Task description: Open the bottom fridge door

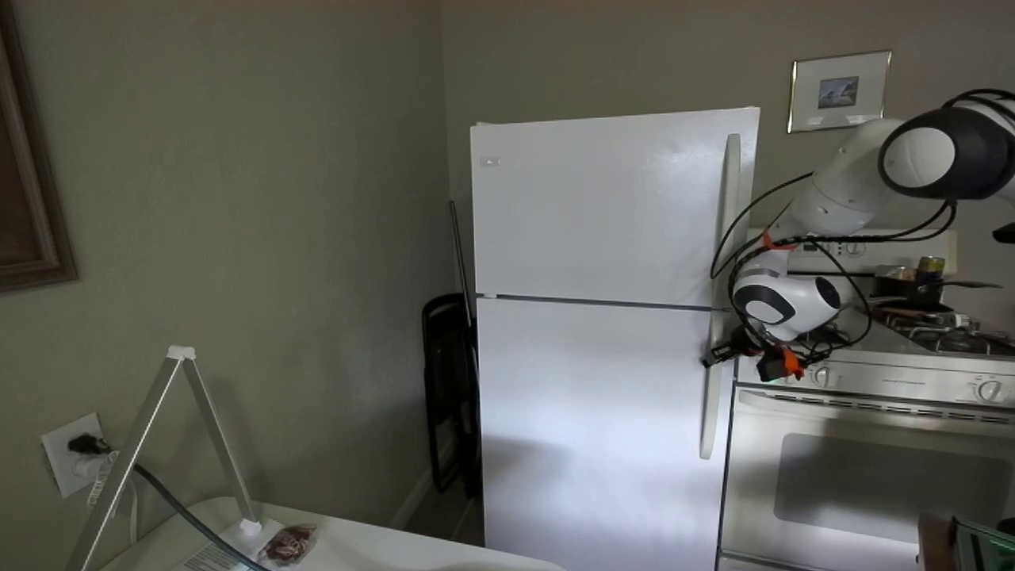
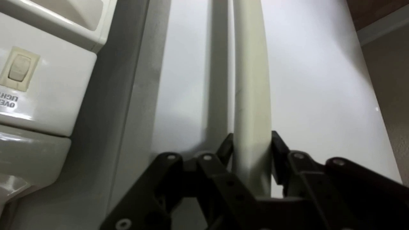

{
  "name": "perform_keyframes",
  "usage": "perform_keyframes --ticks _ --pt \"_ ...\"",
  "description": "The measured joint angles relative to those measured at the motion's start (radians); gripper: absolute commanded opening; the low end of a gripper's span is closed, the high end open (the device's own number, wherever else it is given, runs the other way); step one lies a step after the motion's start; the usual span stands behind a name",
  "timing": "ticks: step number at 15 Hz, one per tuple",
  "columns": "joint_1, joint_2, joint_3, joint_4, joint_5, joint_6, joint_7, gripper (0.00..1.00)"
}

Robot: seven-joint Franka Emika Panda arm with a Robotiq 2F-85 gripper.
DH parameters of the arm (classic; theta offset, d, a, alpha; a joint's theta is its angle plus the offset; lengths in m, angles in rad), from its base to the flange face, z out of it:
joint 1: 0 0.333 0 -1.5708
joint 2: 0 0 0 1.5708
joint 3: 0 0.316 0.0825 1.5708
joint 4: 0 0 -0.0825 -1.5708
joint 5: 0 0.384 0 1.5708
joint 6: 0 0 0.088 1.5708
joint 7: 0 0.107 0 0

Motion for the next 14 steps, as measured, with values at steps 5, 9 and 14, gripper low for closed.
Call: perform_keyframes --ticks 5,9,14 --pt "0.002 -0.028 0.023 -0.034 -0.055 0.002 0.005 0.07" --pt "0.006 -0.056 0.050 -0.066 -0.095 0.010 0.008 0.07" --pt "0.060 -0.198 0.124 -0.225 -0.100 0.090 0.047 0.07"
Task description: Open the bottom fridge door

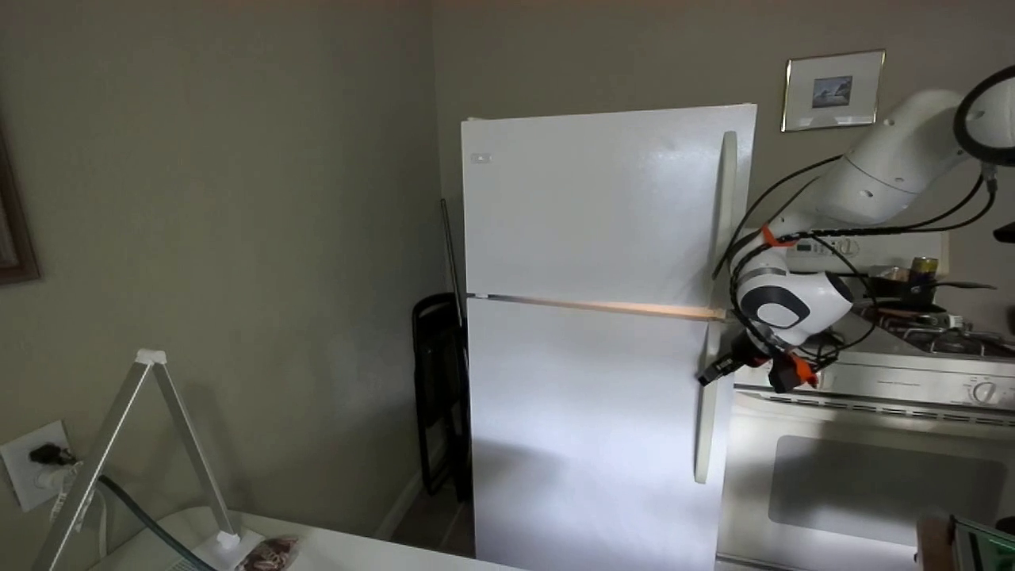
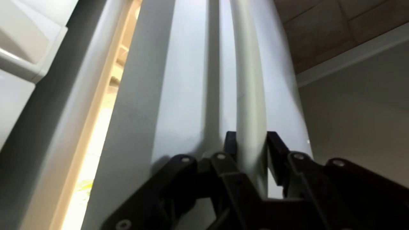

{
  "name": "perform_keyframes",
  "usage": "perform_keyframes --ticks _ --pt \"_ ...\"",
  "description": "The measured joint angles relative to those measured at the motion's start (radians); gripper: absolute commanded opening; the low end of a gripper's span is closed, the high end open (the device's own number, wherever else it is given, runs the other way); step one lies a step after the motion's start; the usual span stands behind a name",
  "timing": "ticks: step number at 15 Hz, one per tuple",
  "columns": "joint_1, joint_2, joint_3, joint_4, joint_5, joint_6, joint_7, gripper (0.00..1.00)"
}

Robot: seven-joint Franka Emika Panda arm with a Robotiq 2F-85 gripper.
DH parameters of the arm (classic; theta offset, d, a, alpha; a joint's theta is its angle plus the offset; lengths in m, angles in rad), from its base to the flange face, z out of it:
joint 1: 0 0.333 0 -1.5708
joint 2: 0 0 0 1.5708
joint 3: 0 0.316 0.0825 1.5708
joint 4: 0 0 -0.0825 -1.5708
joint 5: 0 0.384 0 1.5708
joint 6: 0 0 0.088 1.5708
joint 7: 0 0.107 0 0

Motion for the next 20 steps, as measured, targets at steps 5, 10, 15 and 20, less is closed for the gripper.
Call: perform_keyframes --ticks 5,10,15,20 --pt "0.087 -0.078 0.112 -0.141 0.029 0.098 0.101 0.61" --pt "0.155 -0.058 0.214 -0.246 0.039 0.191 0.239 0.98" --pt "0.153 -0.014 0.280 -0.341 0.038 0.254 0.332 1.00" --pt "0.042 0.025 0.292 -0.350 -0.045 0.243 0.323 1.00"
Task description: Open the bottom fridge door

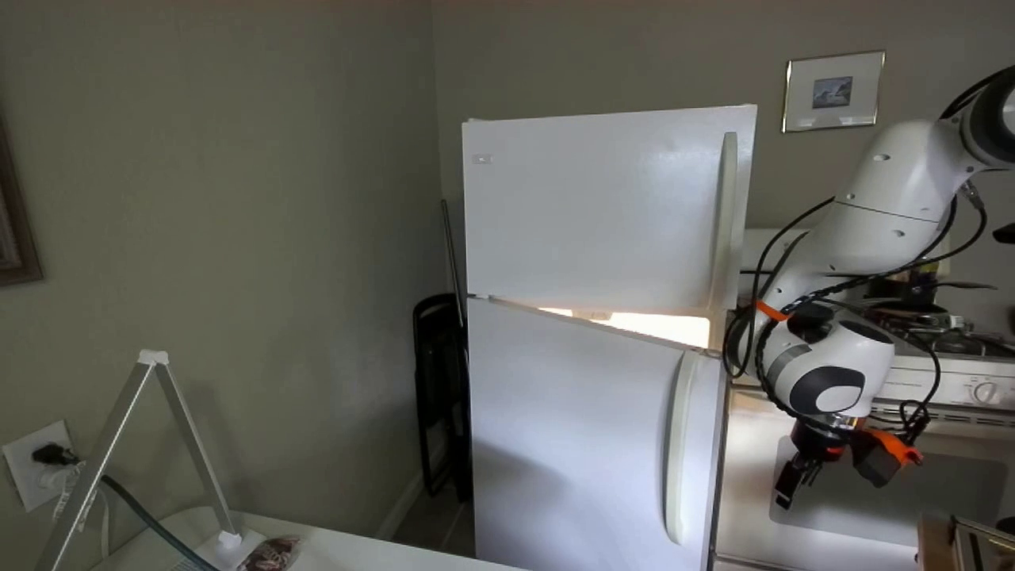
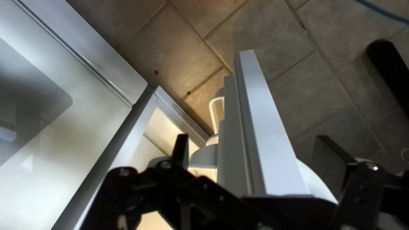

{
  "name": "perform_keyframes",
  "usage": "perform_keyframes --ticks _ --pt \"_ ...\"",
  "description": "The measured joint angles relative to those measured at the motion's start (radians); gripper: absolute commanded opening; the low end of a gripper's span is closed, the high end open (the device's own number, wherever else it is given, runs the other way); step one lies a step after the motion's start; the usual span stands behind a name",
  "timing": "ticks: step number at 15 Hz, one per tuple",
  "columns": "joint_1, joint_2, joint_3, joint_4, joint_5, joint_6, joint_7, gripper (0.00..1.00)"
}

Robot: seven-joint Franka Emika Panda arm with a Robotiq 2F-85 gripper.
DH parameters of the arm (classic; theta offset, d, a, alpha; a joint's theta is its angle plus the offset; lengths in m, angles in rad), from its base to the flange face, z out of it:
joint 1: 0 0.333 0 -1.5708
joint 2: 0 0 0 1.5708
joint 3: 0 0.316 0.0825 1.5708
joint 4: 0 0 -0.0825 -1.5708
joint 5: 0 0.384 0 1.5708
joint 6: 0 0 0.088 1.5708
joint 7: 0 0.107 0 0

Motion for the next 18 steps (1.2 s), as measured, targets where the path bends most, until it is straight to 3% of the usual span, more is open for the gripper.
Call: perform_keyframes --ticks 7,11,18 --pt "-0.184 -0.043 -0.047 0.124 -0.092 -0.009 0.010 1.00" --pt "-0.224 -0.063 -0.070 0.227 -0.092 -0.022 0.028 1.00" --pt "-0.254 -0.065 -0.091 0.289 -0.102 -0.200 0.016 1.00"
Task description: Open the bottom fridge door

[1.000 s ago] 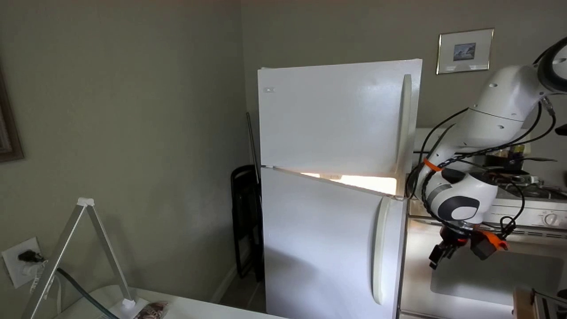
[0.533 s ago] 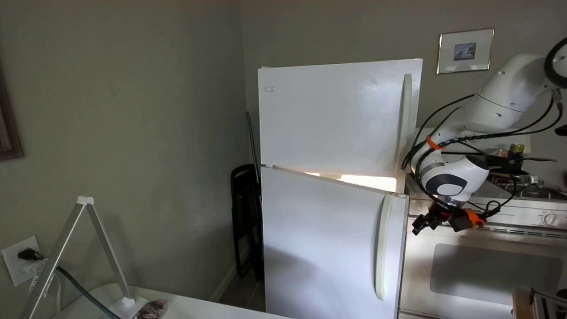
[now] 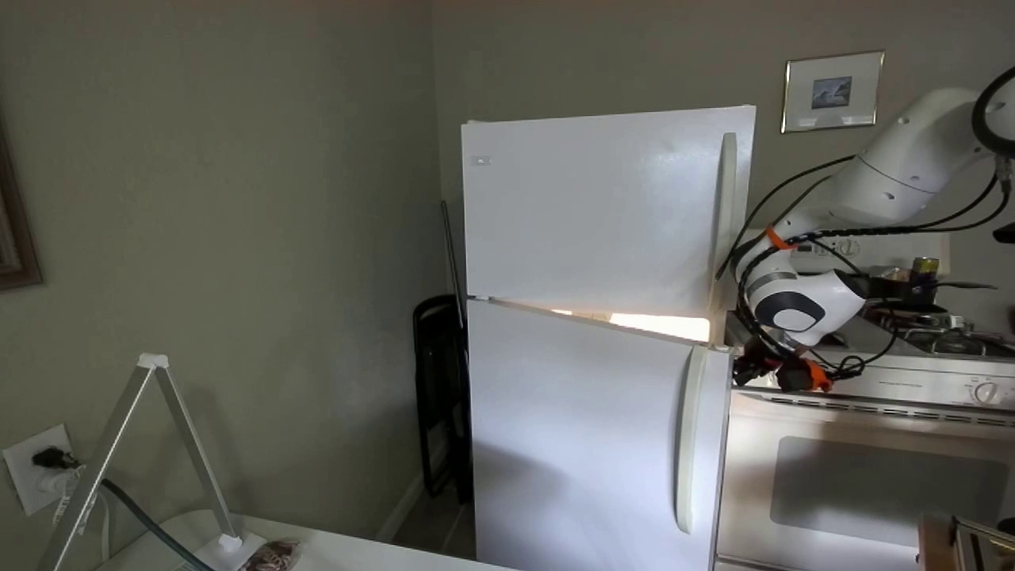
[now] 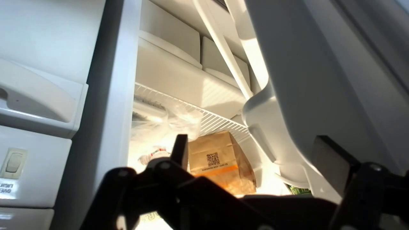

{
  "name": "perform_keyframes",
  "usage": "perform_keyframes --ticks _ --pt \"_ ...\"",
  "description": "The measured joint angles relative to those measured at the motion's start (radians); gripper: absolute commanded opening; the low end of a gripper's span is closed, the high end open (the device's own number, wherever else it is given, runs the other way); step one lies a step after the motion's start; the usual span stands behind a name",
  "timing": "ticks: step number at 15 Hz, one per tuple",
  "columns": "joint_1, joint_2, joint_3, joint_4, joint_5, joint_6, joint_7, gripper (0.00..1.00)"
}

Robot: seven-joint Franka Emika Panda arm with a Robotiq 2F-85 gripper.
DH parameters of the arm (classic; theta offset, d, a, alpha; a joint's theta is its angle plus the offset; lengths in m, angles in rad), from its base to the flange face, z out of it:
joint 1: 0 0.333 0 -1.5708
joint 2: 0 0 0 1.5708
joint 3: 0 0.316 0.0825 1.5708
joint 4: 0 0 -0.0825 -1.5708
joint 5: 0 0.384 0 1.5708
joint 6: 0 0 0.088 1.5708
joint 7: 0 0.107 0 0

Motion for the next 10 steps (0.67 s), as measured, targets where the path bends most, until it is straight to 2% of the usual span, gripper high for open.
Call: perform_keyframes --ticks 5,10 --pt "-0.004 0.001 0.005 -0.034 -0.079 -0.082 0.041 1.00" --pt "0.017 -0.007 0.060 -0.122 -0.228 -0.198 0.149 1.00"
